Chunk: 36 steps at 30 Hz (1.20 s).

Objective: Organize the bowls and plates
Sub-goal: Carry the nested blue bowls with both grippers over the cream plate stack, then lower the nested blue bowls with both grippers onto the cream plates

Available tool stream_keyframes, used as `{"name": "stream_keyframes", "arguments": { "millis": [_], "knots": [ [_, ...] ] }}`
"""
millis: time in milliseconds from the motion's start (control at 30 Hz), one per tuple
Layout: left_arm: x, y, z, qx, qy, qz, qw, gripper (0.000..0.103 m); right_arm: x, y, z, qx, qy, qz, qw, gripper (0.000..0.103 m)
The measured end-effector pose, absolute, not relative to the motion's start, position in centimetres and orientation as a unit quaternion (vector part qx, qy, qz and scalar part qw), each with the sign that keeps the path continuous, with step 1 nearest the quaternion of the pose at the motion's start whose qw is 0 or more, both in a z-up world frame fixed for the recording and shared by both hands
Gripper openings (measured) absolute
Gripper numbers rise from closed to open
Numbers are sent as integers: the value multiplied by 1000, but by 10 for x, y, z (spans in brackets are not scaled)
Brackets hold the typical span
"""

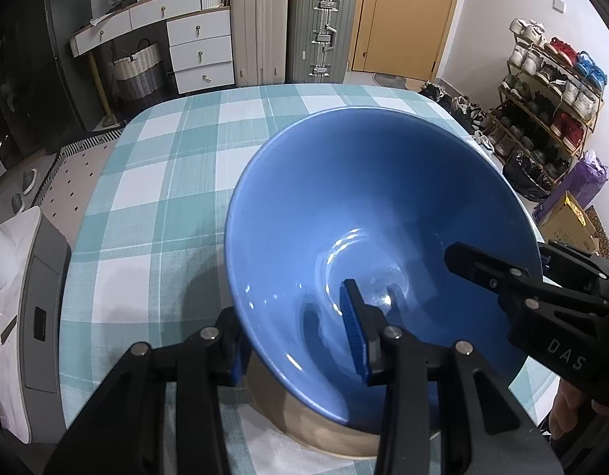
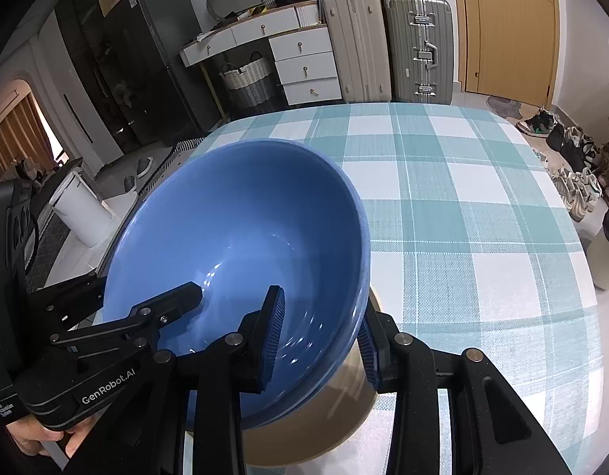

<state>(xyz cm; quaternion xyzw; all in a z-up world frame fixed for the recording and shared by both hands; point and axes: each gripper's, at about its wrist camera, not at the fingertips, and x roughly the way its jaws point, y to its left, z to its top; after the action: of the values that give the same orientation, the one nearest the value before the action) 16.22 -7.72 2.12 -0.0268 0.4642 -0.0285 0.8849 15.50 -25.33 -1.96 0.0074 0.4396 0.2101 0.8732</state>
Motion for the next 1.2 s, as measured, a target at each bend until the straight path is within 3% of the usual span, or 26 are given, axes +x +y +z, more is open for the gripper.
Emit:
{"name": "stream_keyframes", "arguments": {
  "millis": [1200],
  "knots": [
    [176,-79,22,-30,468,-29,883,39,168,-253,-23,10,444,205,872,36]
  ]
}}
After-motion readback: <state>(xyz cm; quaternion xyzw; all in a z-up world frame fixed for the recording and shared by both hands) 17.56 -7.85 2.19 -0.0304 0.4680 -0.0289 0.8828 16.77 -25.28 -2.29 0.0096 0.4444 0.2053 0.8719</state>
